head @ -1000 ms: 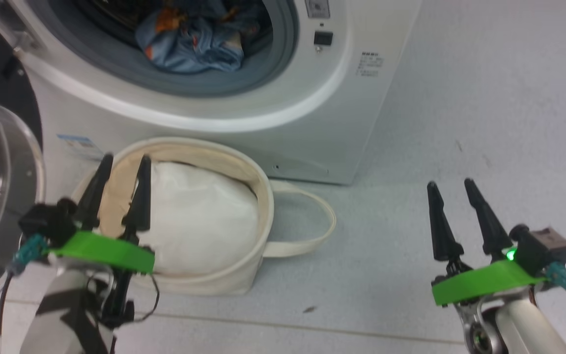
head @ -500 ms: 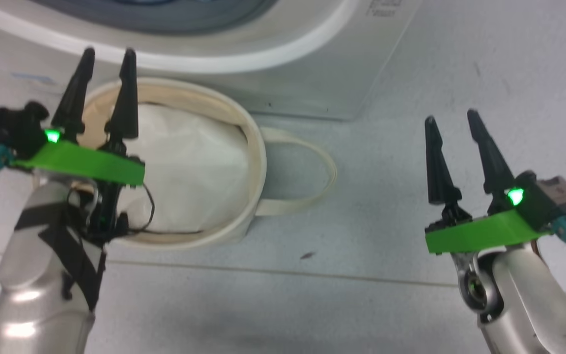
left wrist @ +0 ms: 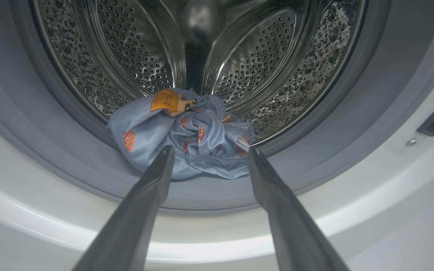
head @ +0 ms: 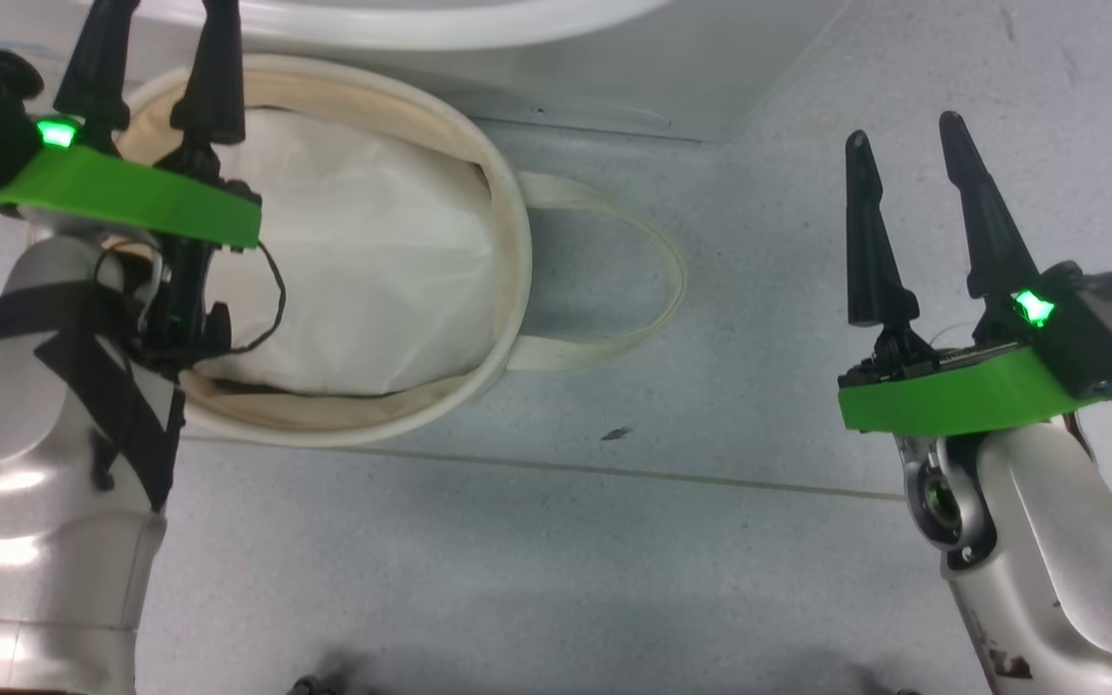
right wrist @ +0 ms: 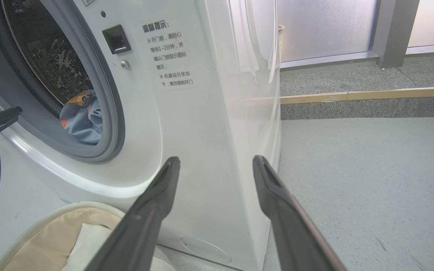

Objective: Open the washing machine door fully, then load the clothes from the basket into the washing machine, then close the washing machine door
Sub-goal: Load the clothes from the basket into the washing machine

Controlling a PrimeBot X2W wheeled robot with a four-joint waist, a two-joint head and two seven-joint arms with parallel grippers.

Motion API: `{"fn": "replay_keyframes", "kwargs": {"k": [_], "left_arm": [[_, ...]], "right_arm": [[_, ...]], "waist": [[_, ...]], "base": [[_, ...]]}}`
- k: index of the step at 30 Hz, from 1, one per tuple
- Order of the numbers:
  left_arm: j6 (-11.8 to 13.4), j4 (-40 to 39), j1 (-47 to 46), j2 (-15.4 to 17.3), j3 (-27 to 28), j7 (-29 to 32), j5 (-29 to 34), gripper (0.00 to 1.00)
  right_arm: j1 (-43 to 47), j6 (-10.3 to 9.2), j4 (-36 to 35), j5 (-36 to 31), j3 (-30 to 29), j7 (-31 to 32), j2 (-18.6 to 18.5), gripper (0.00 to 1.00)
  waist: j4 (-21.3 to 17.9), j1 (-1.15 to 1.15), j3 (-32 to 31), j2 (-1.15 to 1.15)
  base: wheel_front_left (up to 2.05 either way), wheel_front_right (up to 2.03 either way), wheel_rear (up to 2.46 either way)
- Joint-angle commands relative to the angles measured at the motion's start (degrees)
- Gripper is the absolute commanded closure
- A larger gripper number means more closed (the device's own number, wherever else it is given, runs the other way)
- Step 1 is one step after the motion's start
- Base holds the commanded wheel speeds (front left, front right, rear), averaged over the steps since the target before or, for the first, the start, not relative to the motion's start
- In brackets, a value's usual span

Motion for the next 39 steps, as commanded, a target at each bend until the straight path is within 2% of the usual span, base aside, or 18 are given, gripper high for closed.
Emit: {"fn": "replay_keyframes", "kwargs": {"k": [1,14,25,39], "left_arm": [[-0.3,-1.1,-1.0,2.6,1.2,-0.3,-0.6,0.0],[-0.3,-1.3,-5.5,2.8,-0.1,-0.3,-1.9,0.0],[-0.3,0.3,-8.9,2.8,-2.0,-0.3,-2.8,0.0],[-0.3,16.7,-21.0,6.0,-10.6,-0.3,-8.2,0.0]], "right_arm": [[0.2,0.02,-2.0,-0.7,1.0,-0.3,0.3,0.0],[-2.9,0.02,-3.1,-2.3,0.8,-0.3,0.2,0.0],[-3.6,0.02,-2.9,-2.6,1.0,-0.3,0.9,0.0],[-1.7,0.02,-3.8,-2.5,0.5,-0.3,2.7,0.0]], "waist": [[0.2,0.0,0.7,0.0],[1.4,0.0,6.5,0.0],[0.9,0.0,7.1,0.0],[-4.1,0.0,7.4,0.0]], "base": [[0.0,0.0,0.0],[0.0,0.0,0.0],[0.0,0.0,0.0],[0.0,0.0,0.0]]}}
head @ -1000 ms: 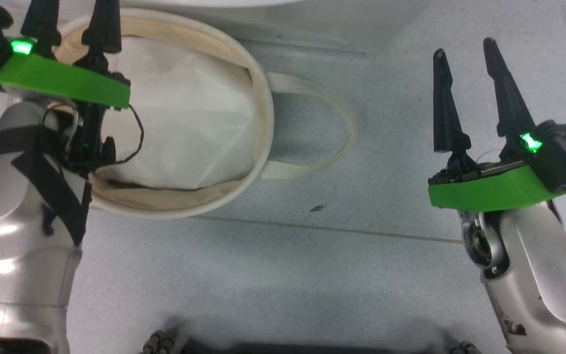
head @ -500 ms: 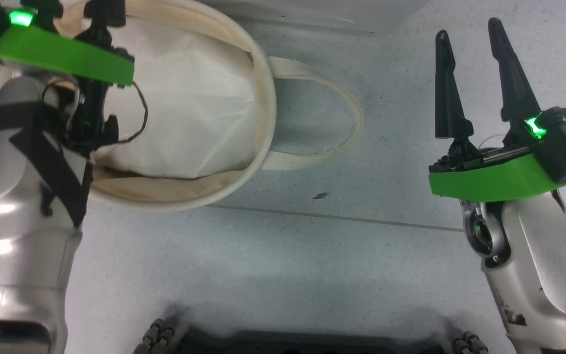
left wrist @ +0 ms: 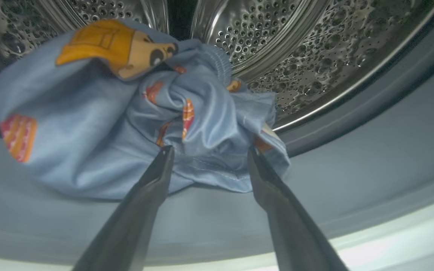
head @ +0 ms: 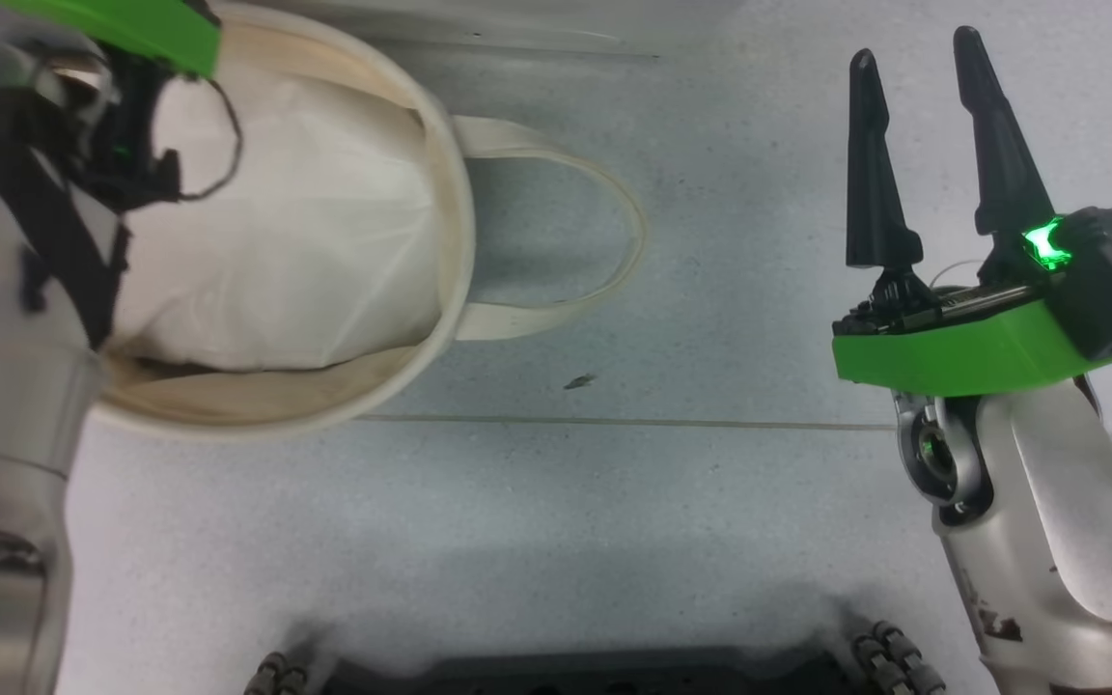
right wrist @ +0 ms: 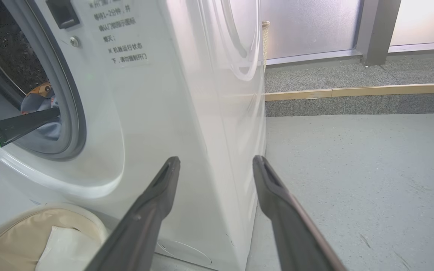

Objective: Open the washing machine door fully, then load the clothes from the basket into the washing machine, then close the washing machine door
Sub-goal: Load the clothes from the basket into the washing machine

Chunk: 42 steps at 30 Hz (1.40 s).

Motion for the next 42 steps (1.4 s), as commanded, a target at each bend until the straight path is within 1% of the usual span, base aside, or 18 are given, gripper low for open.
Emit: {"fn": "replay_keyframes", "kwargs": {"k": [1,6,10,21,27,28,29,30,34,35,38,42], "left_arm": [[-0.3,0.6,-1.9,3.6,0.6,-0.3,-0.7,0.0],[-0.3,8.0,-5.7,3.9,-1.0,-0.1,-2.7,0.0],[-0.3,11.8,-8.2,3.9,-3.0,0.6,-4.2,0.0],[-0.3,17.6,-13.4,5.0,-7.3,0.6,-6.5,0.0],[-0.3,18.7,-15.1,5.2,-9.3,0.6,-7.2,0.0],[-0.3,18.9,-15.3,5.2,-9.7,0.5,-7.3,0.03],[-0.3,19.0,-15.6,5.3,-10.0,0.5,-7.4,0.45],[-0.3,19.1,-15.8,5.3,-10.3,0.4,-7.4,1.0],[-0.3,18.3,-17.0,5.8,-11.0,-0.1,-7.1,1.0],[-0.3,17.0,-17.6,6.0,-10.7,-0.2,-6.7,1.0],[-0.3,13.6,-18.1,6.7,-9.2,-0.2,-5.2,1.0],[-0.3,9.4,-17.8,6.5,-6.7,-0.2,-2.5,1.0]], "right_arm": [[3.4,0.02,-2.1,-0.2,0.8,-0.3,1.3,0.0],[4.6,0.02,-2.5,-0.3,0.3,-0.3,1.6,0.0],[5.2,0.02,-2.8,-0.5,0.2,-0.3,1.5,0.0],[6.1,0.02,-3.7,-1.2,0.1,-0.3,1.6,0.0],[6.6,0.02,-4.2,-1.6,-0.4,-0.3,1.7,0.0],[6.7,0.02,-4.4,-1.7,-0.5,-0.3,1.7,0.0],[6.8,0.02,-4.5,-1.7,-0.5,-0.3,1.8,0.0],[6.9,0.02,-4.6,-1.7,-0.6,-0.3,1.8,0.0],[7.0,0.02,-4.8,-1.7,-0.5,-0.3,2.1,0.0],[6.9,0.02,-4.8,-1.7,-0.4,-0.3,2.2,0.0],[6.8,0.02,-4.8,-1.6,-0.3,-0.3,2.3,0.0],[6.9,0.02,-4.7,-1.6,-0.2,-0.3,2.3,0.0]], "waist": [[-0.6,0.0,0.1,0.0],[-1.3,0.0,0.3,0.0],[-1.6,0.0,0.6,0.0],[-2.9,0.0,2.3,0.0],[-3.3,0.0,3.2,0.0],[-3.4,0.0,3.3,0.0],[-3.5,0.0,3.5,0.0],[-3.6,0.0,3.6,0.0],[-3.8,0.0,4.0,0.0],[-3.8,0.0,4.1,0.0],[-3.9,0.0,4.1,0.0],[-4.1,0.0,4.0,0.0]], "base": [[0.0,0.0,0.0],[0.0,0.0,0.0],[0.0,0.0,0.0],[0.0,0.0,0.0],[0.0,0.0,0.0],[0.0,0.0,0.0],[0.0,0.0,0.0],[0.0,0.0,0.0],[0.0,0.0,0.0],[0.0,0.0,0.0],[0.0,0.0,0.0],[0.0,0.0,0.0]]}}
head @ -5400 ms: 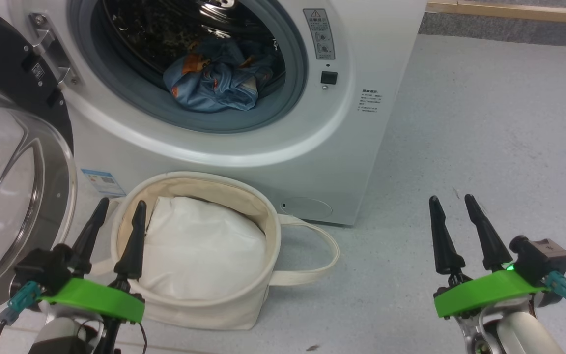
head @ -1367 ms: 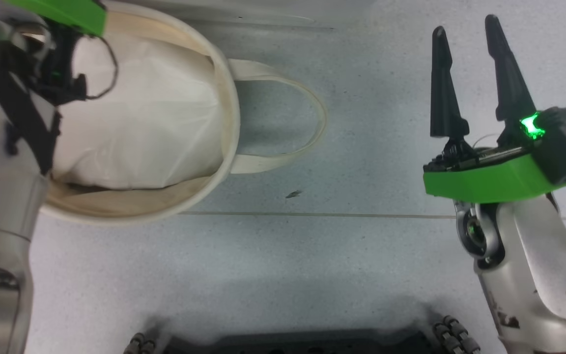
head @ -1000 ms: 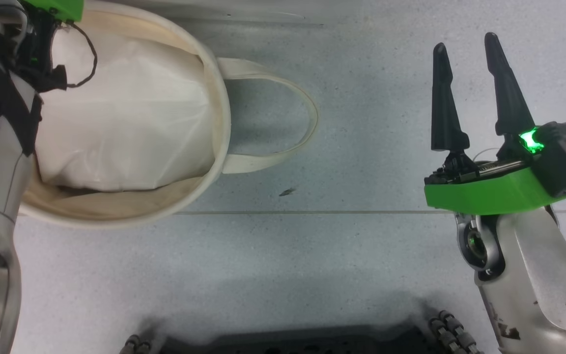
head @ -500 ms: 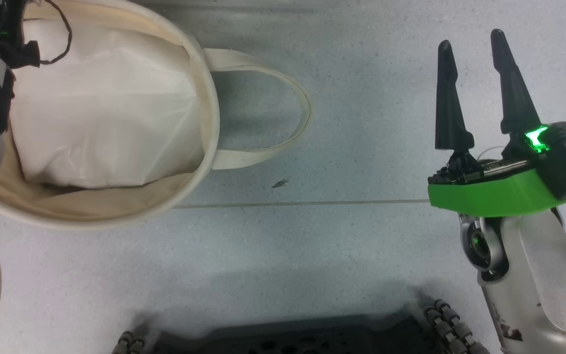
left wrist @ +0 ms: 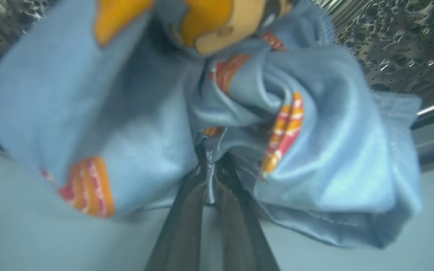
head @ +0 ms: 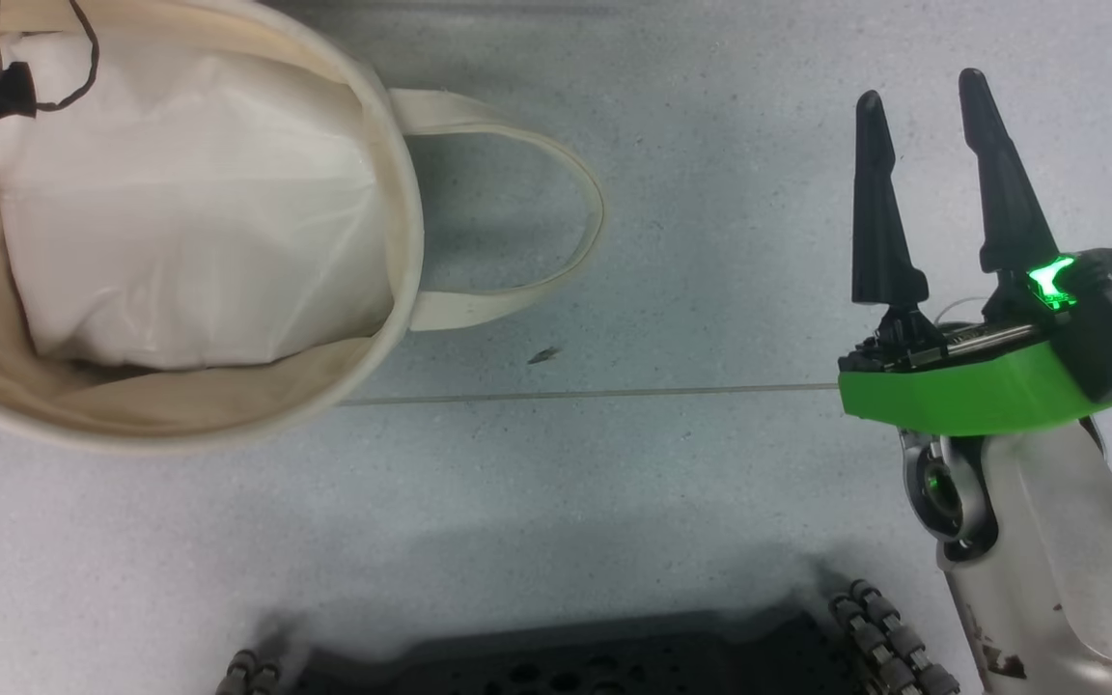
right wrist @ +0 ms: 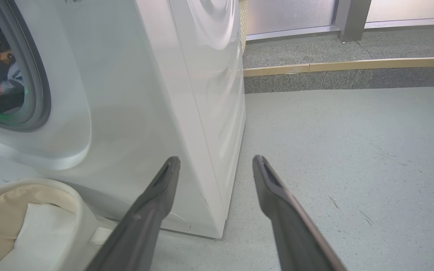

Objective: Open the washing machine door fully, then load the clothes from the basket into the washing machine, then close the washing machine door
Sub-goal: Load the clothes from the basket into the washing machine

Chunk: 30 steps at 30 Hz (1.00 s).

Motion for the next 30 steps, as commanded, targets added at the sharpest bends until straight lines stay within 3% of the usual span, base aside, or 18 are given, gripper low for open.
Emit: {"fn": "replay_keyframes", "kwargs": {"k": [1,17,21,30], "left_arm": [[-0.5,-5.8,-4.8,1.5,1.3,-0.3,2.2,1.0],[-0.5,-12.3,-4.5,-1.7,9.2,-0.4,8.2,1.0],[-0.5,-10.4,-4.2,-2.2,9.9,-0.4,9.5,1.0],[-0.5,-2.4,-5.5,-3.6,6.0,0.4,9.5,1.0]], "right_arm": [[2.4,0.02,-1.9,-0.4,1.3,-0.3,1.1,0.0],[2.6,0.02,-1.4,0.0,1.8,-0.3,1.5,0.0],[2.7,0.02,-1.3,0.1,1.8,-0.3,1.7,0.0],[2.8,0.02,-1.0,0.3,1.9,-0.3,1.9,0.0]], "waist": [[-0.1,0.0,-0.1,0.0],[-0.7,0.0,-1.3,0.0],[-1.0,0.0,-1.3,0.0],[-1.2,0.0,-1.7,0.0]], "base": [[0.0,0.0,0.0],[0.0,0.0,0.0],[0.0,0.0,0.0],[0.0,0.0,0.0]]}}
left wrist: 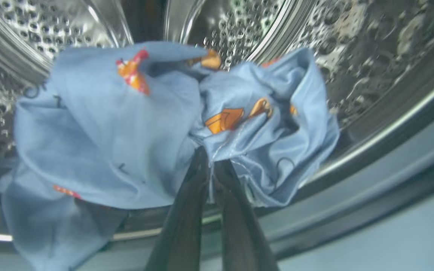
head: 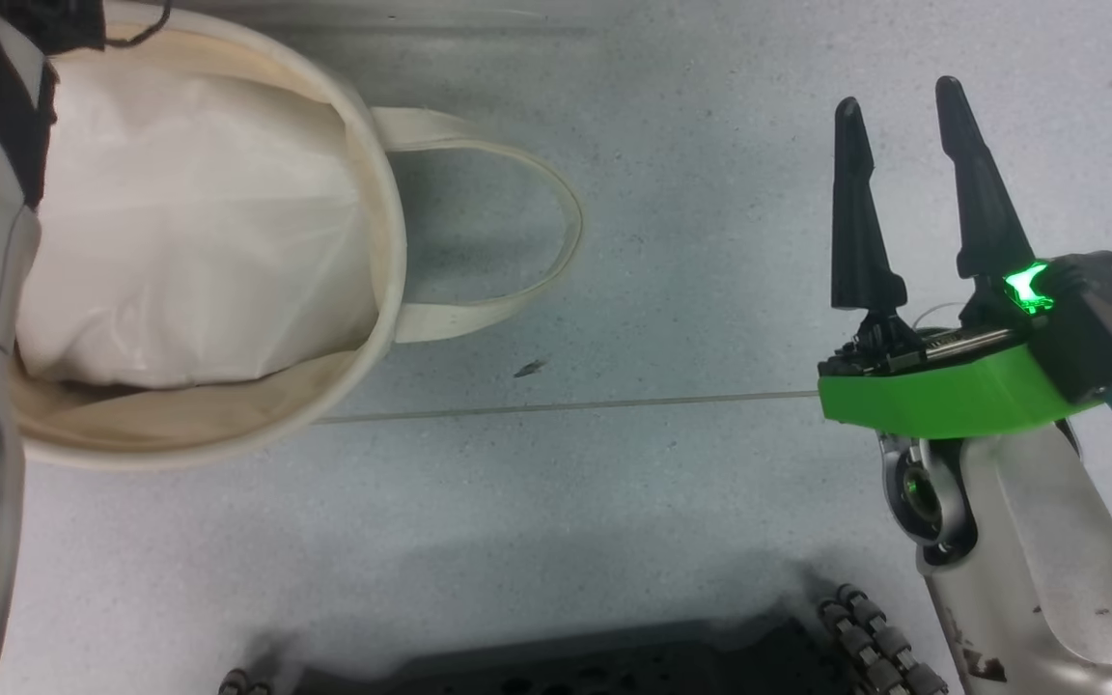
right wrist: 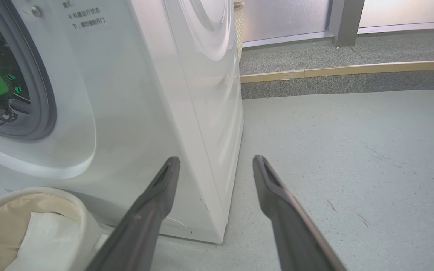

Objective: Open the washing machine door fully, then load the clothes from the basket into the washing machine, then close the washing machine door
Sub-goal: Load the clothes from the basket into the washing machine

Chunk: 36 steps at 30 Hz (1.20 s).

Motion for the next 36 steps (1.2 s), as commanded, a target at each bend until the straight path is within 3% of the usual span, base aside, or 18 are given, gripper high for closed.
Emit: {"fn": "replay_keyframes", "kwargs": {"k": [1,10,11,12,13,25,36], "left_arm": [[0.1,-0.7,-2.5,2.4,0.0,0.1,-0.3,1.0],[0.1,-3.5,-6.0,3.7,-0.8,-0.7,-0.2,1.0],[0.1,-3.7,-5.6,3.8,-0.7,-0.7,-0.1,0.69],[0.1,-3.9,-5.3,3.8,-0.6,-0.8,0.0,0.05],[0.1,-3.8,-4.9,3.8,-0.4,-0.8,0.0,0.0],[0.1,5.4,-5.2,2.4,-4.5,0.5,-2.7,0.0],[0.1,4.8,-2.7,1.8,-6.0,-0.7,-4.8,0.0]], "right_arm": [[2.7,0.02,-1.6,0.2,1.5,-0.3,0.8,0.0],[2.9,0.02,-1.6,0.3,1.2,-0.3,0.9,0.0],[2.9,0.02,-1.5,0.3,1.2,-0.3,0.9,0.0],[2.8,0.02,-1.4,0.4,1.3,-0.3,1.0,0.0],[2.7,0.02,-1.4,0.4,1.4,-0.3,1.0,0.0],[2.6,0.02,-0.7,0.5,1.5,-0.3,1.0,0.0],[2.5,0.02,0.2,0.8,1.3,-0.3,0.6,0.0]], "waist": [[-0.1,0.0,-0.2,0.0],[-0.7,0.0,0.2,0.0],[-0.7,0.0,0.2,0.0],[-0.7,0.0,0.2,0.0],[-0.8,0.0,0.2,0.0],[-0.4,0.0,-0.5,0.0],[1.2,0.0,-1.9,0.0]], "base": [[0.0,0.0,0.0],[0.0,0.0,0.0],[0.0,0.0,0.0],[0.0,0.0,0.0],[0.0,0.0,0.0],[0.0,0.0,0.0],[0.0,0.0,0.0]]}}
